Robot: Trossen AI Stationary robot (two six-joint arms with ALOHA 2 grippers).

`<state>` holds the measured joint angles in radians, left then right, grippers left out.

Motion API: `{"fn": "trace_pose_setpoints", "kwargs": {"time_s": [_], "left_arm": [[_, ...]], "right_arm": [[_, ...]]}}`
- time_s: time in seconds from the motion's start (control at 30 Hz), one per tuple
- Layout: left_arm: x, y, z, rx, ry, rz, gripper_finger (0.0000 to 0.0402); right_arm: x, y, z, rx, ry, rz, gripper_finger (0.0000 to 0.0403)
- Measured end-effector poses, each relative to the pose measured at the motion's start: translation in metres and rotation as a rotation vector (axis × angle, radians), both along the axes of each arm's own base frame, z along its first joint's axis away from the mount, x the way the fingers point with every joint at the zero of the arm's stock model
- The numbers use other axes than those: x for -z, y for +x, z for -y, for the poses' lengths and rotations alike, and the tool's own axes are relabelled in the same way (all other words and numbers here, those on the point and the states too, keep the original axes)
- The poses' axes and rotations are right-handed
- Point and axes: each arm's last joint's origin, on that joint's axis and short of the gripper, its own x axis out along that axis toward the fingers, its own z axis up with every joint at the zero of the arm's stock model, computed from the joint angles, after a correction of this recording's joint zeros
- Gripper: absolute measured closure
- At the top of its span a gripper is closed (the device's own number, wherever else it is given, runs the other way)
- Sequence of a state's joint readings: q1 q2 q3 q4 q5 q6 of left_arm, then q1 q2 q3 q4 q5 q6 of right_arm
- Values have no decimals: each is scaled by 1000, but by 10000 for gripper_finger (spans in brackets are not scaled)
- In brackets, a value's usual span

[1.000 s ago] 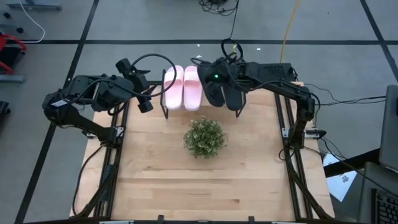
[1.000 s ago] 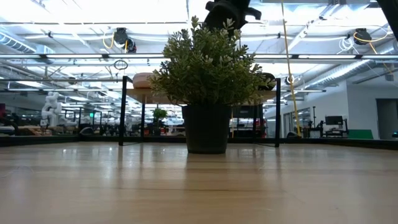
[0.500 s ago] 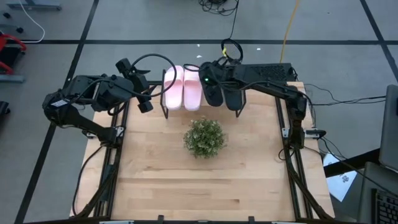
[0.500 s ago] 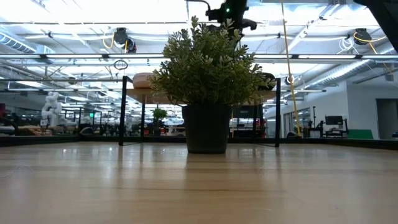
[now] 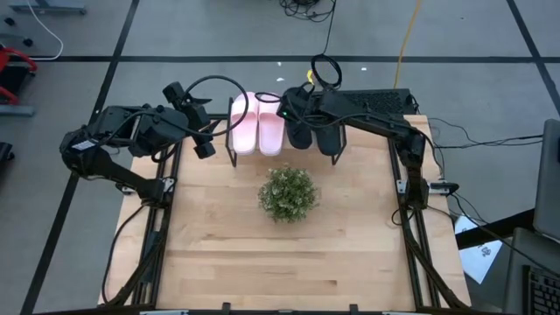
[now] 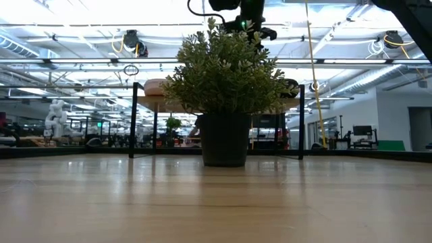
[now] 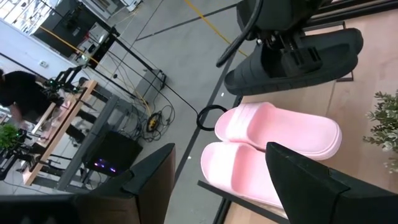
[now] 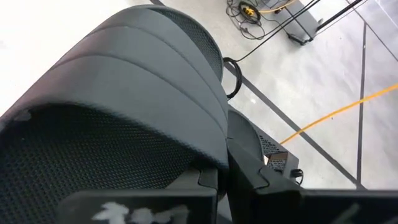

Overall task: Pick and place slides into the shelf
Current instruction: Put the black slipper on the shelf

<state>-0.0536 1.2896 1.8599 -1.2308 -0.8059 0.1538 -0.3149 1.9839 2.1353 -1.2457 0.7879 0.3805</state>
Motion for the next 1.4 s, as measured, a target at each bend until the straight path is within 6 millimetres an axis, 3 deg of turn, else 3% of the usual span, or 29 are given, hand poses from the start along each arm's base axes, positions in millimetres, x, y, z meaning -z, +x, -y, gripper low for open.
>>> {"fn": "trace_pose_setpoints", "kwargs": {"time_s": [0.1, 0.57, 1.4], "left_arm": [[0, 0, 0, 1, 1, -1, 147], [0, 0, 0, 2, 1, -2, 147], [0, 0, 0, 3, 0, -2, 147]], "right_arm": [[0, 0, 0, 0, 0, 2, 403], [42, 3, 2, 51, 36, -56, 403], [43, -1, 6, -5, 0, -193, 403]]}}
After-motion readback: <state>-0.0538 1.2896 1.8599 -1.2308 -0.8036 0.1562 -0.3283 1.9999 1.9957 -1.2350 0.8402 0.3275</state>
